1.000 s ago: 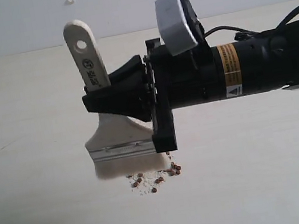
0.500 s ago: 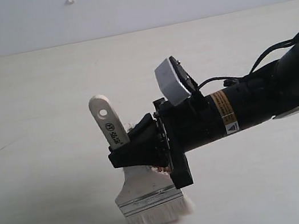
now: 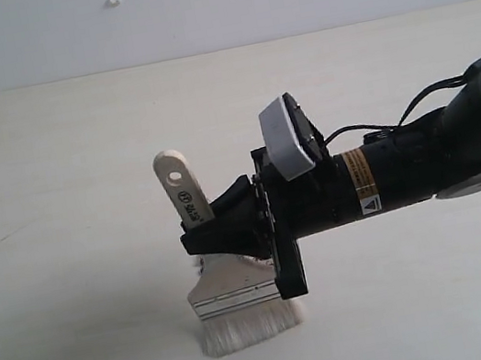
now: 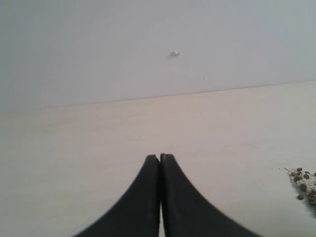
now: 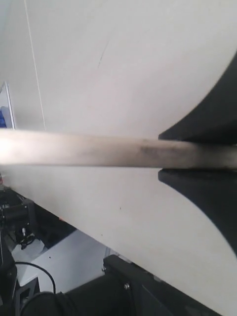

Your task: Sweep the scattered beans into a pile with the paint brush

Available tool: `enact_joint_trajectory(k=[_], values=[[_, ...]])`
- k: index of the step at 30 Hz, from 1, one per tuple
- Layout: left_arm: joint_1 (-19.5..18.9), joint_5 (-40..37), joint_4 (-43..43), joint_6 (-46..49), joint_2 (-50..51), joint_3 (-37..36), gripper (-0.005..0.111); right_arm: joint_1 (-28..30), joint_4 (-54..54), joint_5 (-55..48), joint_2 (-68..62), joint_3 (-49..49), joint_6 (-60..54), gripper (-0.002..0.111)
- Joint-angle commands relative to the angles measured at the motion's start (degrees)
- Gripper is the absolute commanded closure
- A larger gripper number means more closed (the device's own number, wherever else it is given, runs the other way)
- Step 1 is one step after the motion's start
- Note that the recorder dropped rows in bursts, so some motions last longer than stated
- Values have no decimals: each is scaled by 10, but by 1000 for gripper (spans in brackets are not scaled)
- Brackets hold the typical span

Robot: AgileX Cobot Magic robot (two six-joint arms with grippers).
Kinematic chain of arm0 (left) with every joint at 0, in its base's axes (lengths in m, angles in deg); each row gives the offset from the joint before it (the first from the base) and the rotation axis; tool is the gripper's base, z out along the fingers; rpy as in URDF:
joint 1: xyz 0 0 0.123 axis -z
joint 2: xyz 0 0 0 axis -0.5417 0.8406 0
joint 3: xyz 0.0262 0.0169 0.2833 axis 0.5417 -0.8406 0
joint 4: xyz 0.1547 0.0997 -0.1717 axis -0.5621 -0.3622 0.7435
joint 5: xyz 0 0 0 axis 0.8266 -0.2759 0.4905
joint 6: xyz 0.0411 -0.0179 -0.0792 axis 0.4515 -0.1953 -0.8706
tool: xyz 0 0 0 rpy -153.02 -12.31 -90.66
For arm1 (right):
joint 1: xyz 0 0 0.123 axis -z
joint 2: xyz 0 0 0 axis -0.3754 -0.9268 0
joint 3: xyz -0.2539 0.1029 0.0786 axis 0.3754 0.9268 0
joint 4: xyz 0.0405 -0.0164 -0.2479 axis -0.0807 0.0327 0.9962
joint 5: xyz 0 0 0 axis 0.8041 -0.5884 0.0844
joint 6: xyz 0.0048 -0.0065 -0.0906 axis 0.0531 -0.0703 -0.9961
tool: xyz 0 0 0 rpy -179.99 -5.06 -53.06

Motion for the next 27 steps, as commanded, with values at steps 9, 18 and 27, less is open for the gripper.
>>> enact_joint_trajectory(k=[9, 18, 27], values=[[2, 3, 4, -3, -3, 0, 107, 47, -22, 0, -43, -45, -4, 108], [2, 3, 4, -3, -3, 0, 107, 47, -19, 0, -53, -98, 1, 108], [2, 3, 4, -3, -3, 0, 107, 47, 14, 0, -22, -125, 100, 108]])
